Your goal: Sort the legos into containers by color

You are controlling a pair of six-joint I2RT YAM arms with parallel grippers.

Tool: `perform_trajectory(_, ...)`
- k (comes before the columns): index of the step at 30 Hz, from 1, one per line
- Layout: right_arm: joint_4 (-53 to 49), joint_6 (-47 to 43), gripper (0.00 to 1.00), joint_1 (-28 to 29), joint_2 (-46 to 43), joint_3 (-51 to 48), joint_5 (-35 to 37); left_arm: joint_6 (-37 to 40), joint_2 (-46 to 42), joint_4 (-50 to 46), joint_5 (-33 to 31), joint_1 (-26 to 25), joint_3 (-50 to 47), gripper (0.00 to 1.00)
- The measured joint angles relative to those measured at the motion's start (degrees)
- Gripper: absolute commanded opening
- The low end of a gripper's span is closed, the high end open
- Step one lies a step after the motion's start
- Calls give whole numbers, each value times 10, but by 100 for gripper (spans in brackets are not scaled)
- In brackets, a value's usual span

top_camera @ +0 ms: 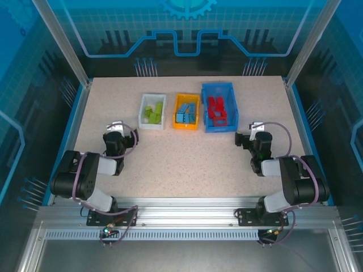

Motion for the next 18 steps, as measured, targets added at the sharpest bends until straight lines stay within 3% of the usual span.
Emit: perform_trajectory(18,-6,-16,100,16,6,43,16,0,0,6,34,3,23,99)
